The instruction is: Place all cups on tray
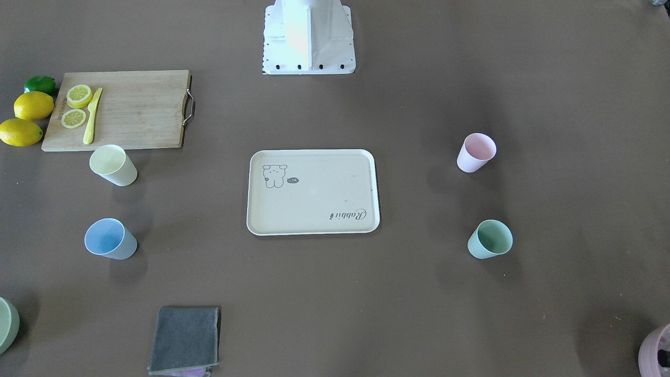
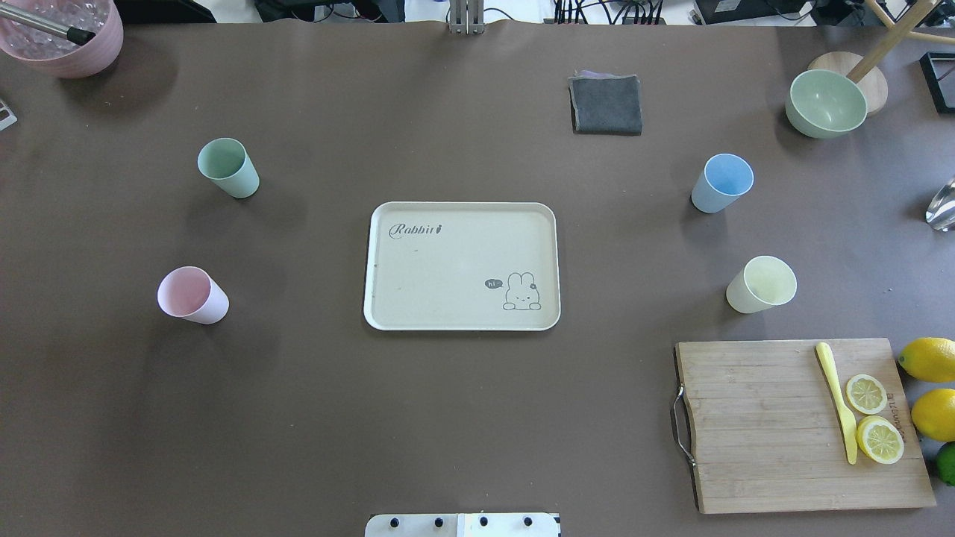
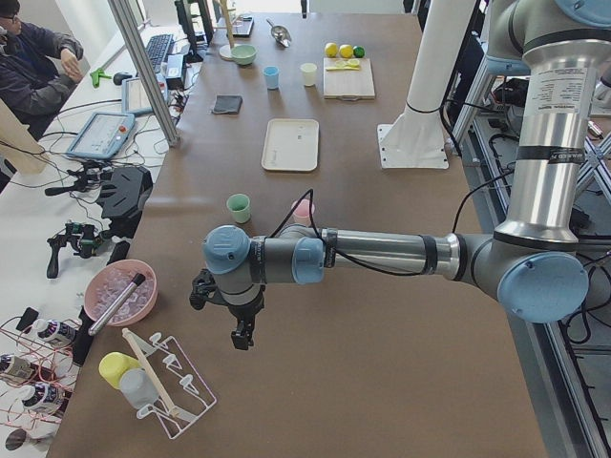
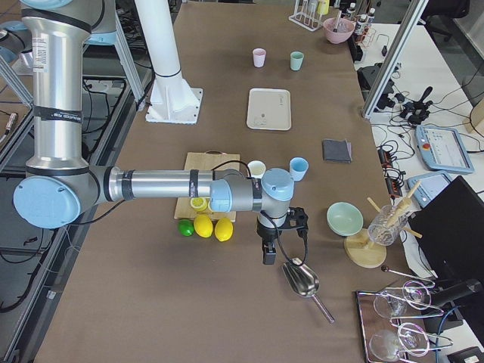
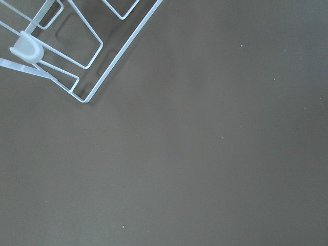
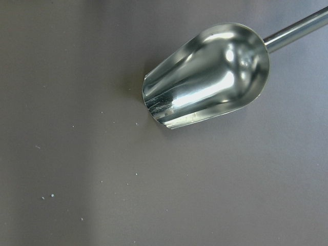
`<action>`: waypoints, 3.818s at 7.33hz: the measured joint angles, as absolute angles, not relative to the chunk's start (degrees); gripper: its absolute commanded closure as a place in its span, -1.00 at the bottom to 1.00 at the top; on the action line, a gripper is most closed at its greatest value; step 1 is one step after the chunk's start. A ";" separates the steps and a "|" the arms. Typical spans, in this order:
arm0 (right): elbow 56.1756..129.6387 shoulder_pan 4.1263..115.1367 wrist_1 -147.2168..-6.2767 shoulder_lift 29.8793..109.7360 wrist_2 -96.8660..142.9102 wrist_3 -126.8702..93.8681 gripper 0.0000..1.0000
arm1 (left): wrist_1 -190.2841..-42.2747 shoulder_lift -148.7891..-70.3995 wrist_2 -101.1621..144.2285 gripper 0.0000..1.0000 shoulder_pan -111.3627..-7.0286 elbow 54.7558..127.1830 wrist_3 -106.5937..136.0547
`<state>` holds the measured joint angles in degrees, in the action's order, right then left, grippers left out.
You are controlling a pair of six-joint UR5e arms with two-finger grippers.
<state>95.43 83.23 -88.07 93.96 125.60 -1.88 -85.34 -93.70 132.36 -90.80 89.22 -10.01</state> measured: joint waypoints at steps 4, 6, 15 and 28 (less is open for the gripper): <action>96.28 83.15 -88.02 93.42 125.60 -1.92 -1.00 | -88.69 -93.69 133.09 -0.95 -90.68 89.71 -10.20; 98.90 82.91 -88.09 93.05 125.79 -1.93 -1.00 | -97.29 -93.66 133.14 -0.95 -90.63 90.19 -10.10; 105.20 85.43 -82.21 88.60 126.78 -2.69 -1.00 | -128.35 -99.48 130.92 -0.97 -89.95 80.86 1.01; 104.89 66.89 -82.18 81.12 123.06 -35.35 -1.00 | -128.02 -114.33 123.67 1.00 -56.21 75.44 46.47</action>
